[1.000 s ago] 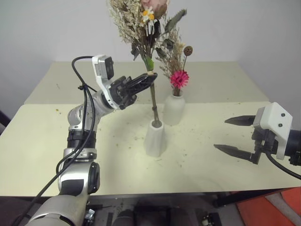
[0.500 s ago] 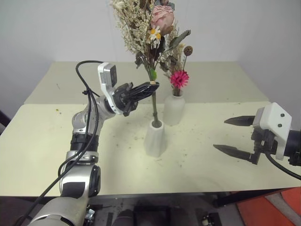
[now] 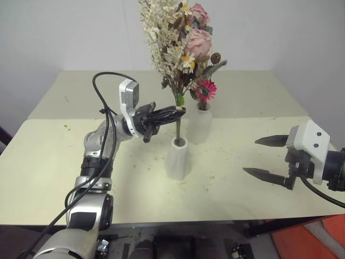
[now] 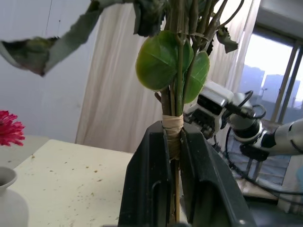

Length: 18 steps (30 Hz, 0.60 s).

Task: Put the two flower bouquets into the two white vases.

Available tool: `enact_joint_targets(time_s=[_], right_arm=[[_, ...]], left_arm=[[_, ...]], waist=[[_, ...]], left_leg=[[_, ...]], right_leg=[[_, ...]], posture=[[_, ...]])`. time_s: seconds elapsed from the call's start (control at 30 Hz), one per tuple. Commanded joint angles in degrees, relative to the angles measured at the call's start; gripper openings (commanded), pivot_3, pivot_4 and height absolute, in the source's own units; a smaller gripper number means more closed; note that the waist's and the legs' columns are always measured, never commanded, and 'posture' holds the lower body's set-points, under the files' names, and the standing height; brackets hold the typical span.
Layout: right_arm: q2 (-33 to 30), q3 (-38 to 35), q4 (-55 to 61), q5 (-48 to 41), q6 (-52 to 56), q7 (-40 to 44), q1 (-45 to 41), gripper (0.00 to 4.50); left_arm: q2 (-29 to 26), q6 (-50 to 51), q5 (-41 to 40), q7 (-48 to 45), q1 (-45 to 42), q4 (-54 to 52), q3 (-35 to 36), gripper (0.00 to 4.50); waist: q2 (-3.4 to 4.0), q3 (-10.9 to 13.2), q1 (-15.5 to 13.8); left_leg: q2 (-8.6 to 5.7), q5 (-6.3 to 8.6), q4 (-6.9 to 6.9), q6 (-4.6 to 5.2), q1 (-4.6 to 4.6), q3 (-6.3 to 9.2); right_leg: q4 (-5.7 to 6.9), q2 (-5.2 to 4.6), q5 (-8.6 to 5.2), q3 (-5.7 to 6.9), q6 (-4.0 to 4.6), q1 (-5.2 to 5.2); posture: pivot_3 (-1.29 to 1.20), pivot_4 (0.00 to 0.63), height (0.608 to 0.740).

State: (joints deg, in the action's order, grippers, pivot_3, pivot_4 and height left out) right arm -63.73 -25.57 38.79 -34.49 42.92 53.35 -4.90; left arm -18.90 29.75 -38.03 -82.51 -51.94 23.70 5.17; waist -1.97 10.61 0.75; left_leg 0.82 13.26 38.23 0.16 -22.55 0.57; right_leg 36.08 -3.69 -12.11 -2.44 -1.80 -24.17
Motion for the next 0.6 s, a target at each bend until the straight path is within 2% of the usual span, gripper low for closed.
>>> enact_joint_targets(time_s=[0.03,0.37,0.6], right_arm=[[0.18,-1.17,0.25,0.36,-1.23,-0.54,-0.1,4.5],[-0.15,-1.4,0.29,-0.48,-0.69,-0.09,-0.42,4.5],[-0.11,-3.59,0.03,-5.63,0.28,1.85,-1.8,4.5]], left_arm=[[0.14,-3.0,1.54,0.47,0.18,-0.54,-0.56,0.07],[0.28,-6.35,3.34,-1.06,1.69,-0.83,-1.84,0.07],[-0.21,-6.02,3.26,-2.12,2.37,-2.26,-1.99,0.07]], waist=[[0.0,0.0,-0.01],[0.0,0.0,0.01],[0.0,0.0,-0.03]], left_leg=[[0.0,0.0,0.0,0.0,0.0,0.0],[0.0,0.01,0.01,0.01,-0.01,0.0],[0.01,0.01,0.02,0.02,-0.01,0.0]], right_leg=[[0.0,0.0,0.0,0.0,0.0,0.0],[0.01,0.0,0.01,0.0,0.02,-0.01],[0.0,0.0,0.01,0.0,0.01,0.0]], posture=[[0.0,0.15,0.74],[0.0,0.15,0.74],[0.0,0.15,0.74]])
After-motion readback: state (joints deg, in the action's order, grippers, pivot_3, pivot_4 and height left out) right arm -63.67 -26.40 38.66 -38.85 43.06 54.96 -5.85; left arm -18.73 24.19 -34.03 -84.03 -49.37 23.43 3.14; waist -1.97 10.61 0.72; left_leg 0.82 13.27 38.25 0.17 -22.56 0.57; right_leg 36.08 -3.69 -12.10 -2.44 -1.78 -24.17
